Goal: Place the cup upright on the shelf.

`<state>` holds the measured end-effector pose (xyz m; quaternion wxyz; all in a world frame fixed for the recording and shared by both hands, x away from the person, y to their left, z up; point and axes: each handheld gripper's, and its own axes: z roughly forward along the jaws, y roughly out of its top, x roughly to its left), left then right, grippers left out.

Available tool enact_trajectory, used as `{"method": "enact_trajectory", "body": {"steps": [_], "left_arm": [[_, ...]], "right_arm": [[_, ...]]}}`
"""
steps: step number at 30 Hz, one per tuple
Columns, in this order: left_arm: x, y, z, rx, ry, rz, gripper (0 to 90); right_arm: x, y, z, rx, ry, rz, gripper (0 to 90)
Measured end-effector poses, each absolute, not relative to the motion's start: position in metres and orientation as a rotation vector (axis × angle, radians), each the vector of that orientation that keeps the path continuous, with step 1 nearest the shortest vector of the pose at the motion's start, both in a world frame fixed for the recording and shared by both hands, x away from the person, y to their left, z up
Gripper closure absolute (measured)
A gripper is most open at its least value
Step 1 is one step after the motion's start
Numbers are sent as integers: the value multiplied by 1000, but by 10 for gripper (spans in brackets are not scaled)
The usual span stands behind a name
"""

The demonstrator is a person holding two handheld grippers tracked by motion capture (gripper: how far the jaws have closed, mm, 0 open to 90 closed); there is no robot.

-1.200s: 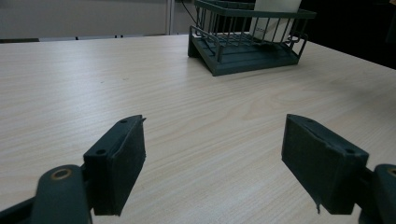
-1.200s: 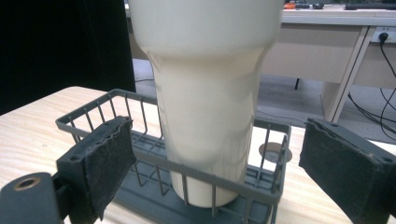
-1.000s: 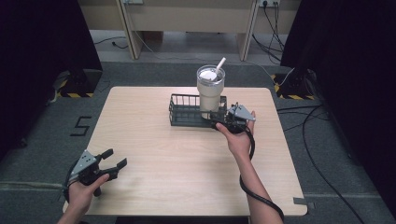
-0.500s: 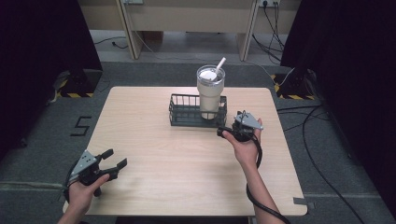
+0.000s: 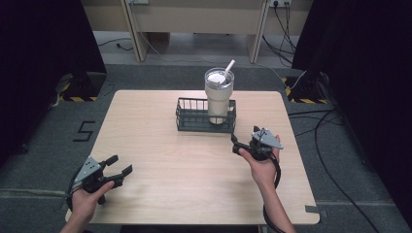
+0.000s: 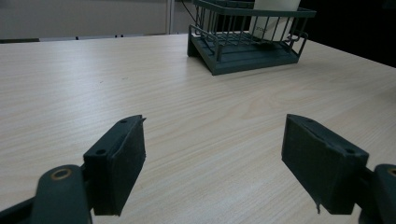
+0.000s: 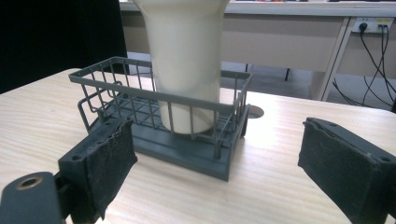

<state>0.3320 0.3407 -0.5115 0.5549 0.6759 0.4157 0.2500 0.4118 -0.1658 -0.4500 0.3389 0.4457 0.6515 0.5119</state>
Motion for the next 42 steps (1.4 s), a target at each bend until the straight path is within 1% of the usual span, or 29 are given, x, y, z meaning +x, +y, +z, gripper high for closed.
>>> {"method": "enact_trajectory", "body": {"steps": [19, 36, 42], "left_arm": [[332, 339, -512, 1598, 984, 591, 211], [332, 340, -513, 1598, 990, 590, 211], [332, 340, -513, 1599, 990, 591, 211]], "right_arm": [[366, -194, -467, 1199, 1689, 1304, 113], [338, -208, -478, 1209, 1686, 1278, 116], [335, -208, -480, 1206, 1687, 1284, 118]]}}
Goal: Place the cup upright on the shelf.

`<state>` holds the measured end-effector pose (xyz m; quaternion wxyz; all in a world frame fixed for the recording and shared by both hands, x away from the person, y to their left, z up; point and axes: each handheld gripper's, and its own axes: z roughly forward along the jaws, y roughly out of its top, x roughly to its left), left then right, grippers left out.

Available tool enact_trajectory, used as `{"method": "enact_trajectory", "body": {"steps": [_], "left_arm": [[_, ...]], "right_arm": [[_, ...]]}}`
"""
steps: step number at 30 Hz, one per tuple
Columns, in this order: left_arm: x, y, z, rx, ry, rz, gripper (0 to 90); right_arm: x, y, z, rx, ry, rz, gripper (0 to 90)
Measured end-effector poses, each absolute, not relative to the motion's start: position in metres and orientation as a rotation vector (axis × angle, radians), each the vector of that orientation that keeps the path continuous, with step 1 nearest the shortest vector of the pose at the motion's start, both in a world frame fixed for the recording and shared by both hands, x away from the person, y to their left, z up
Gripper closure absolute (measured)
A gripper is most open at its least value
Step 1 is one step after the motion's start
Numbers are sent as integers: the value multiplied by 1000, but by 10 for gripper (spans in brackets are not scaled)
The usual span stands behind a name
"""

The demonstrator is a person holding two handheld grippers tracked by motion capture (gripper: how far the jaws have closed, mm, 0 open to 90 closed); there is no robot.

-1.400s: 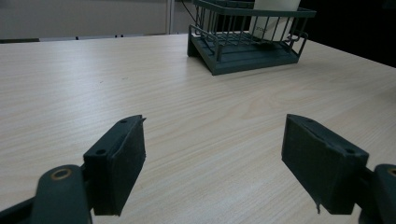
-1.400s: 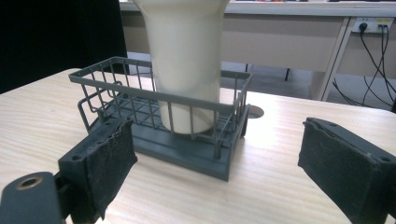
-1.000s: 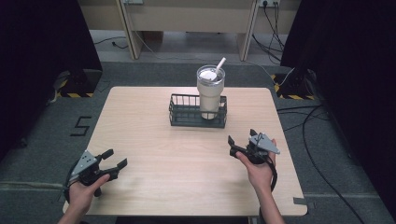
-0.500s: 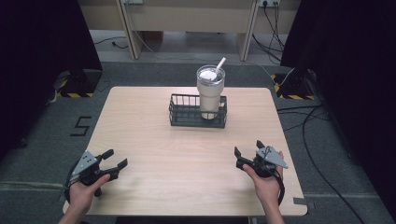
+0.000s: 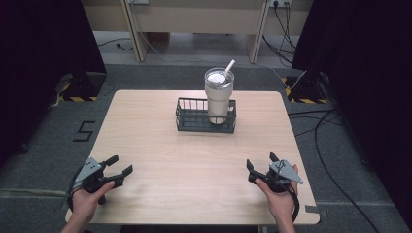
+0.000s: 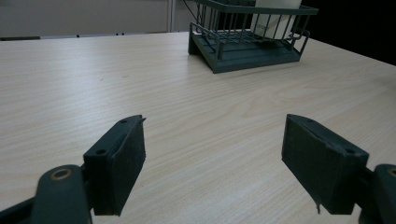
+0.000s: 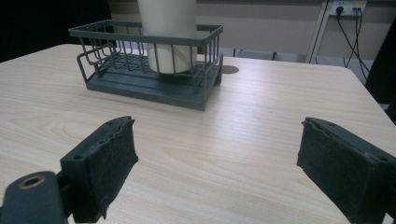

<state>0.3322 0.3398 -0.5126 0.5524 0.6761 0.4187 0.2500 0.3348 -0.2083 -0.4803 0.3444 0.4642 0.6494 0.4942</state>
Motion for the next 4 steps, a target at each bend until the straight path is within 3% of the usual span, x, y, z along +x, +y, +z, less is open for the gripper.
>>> {"method": "enact_trajectory", "body": {"steps": [4], "left_arm": [[333, 341, -512, 1598, 991, 594, 211]], "right_arm": [[337, -206, -476, 1193, 1689, 1295, 124]]}}
